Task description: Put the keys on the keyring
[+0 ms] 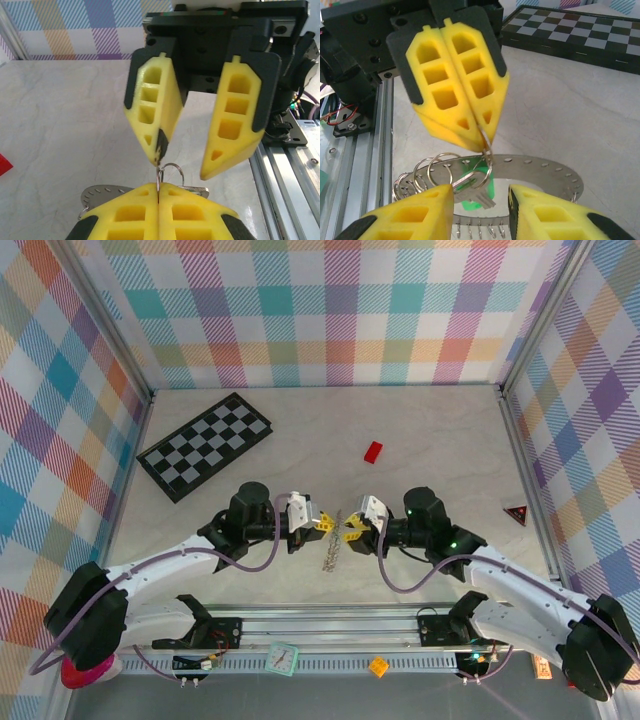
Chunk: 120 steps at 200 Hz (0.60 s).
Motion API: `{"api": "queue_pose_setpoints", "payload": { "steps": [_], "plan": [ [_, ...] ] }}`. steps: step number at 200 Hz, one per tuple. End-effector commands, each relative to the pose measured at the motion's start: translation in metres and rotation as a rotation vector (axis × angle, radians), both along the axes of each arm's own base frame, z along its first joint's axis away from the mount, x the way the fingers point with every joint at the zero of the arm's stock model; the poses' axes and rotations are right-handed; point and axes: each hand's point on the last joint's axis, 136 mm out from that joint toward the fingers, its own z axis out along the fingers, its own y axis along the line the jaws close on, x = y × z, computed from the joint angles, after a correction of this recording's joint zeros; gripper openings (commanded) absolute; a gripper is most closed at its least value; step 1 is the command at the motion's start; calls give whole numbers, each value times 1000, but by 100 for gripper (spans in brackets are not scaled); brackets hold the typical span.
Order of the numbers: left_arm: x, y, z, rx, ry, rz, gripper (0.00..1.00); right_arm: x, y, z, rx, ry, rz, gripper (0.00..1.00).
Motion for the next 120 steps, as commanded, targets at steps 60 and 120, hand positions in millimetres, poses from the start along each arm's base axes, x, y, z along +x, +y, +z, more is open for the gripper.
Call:
{"api": "queue_pose_setpoints", "payload": {
  "steps": [60,120],
  "plan": [
    [-14,-5,15,-58,-72,-91,0,2,13,29,77,-39,62,28],
    [-17,-5,17,-62,-75,-110,0,1,20,32,92,-26,100,13]
  ]
}}
